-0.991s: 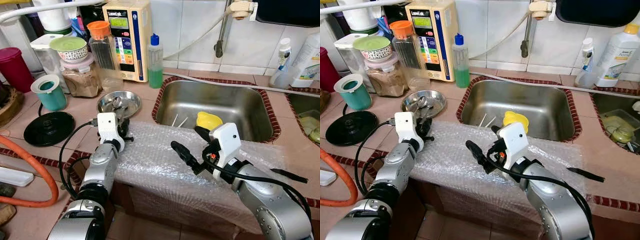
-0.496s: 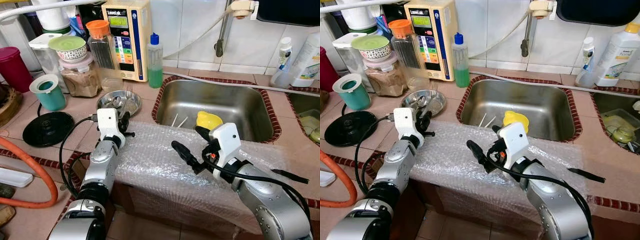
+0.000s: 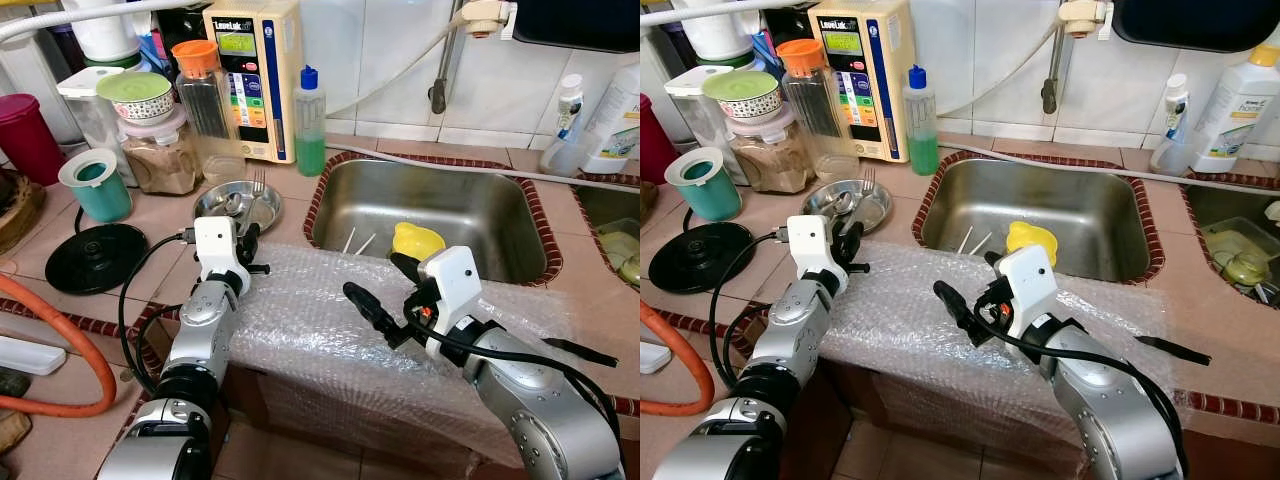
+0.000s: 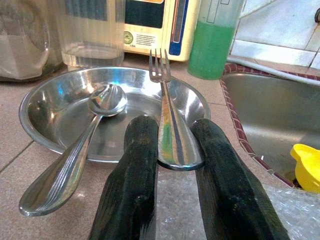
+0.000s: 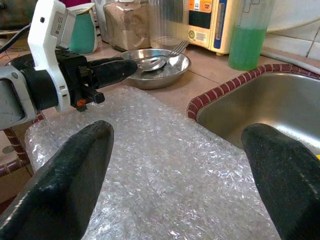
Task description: Kitchen organization
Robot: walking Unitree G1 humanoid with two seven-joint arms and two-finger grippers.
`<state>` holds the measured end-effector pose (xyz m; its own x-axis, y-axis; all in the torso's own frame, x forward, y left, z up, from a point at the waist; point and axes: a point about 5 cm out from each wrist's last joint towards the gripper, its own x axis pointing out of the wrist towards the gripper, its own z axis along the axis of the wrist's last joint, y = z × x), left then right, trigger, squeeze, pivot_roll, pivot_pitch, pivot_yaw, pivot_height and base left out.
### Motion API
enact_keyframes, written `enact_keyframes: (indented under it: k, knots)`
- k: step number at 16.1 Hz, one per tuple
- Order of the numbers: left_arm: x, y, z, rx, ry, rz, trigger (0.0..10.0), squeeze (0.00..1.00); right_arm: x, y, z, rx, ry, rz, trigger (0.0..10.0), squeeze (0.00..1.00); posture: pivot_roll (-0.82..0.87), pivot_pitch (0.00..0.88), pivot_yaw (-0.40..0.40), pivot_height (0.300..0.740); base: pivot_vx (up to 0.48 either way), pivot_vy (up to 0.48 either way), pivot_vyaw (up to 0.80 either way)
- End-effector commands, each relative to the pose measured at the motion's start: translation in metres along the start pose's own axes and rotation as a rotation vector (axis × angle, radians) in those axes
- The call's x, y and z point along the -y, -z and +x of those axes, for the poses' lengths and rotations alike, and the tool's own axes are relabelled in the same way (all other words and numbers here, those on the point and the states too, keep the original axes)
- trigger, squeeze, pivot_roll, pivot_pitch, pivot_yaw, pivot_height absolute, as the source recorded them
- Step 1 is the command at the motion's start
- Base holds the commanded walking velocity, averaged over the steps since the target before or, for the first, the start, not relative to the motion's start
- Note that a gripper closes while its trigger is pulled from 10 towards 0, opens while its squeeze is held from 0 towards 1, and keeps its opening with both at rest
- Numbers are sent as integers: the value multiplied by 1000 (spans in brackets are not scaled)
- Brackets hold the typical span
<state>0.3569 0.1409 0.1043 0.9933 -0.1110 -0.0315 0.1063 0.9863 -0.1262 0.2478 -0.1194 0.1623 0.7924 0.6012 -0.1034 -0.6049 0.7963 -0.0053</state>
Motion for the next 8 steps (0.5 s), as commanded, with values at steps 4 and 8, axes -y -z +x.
enact_keyframes:
  k: [4, 8]
  knots:
    - [-1, -6, 1, 25, -1, 13, 0, 0, -1, -4, 1, 12, -5, -14, 10000, 0, -70, 0, 57, 740, 0, 0, 0]
    - [50, -41, -13, 326, 278, 184, 0, 0, 40, -12, 14, 127, 208, 378, 10000, 0, -60, 0, 52, 740, 0, 0, 0]
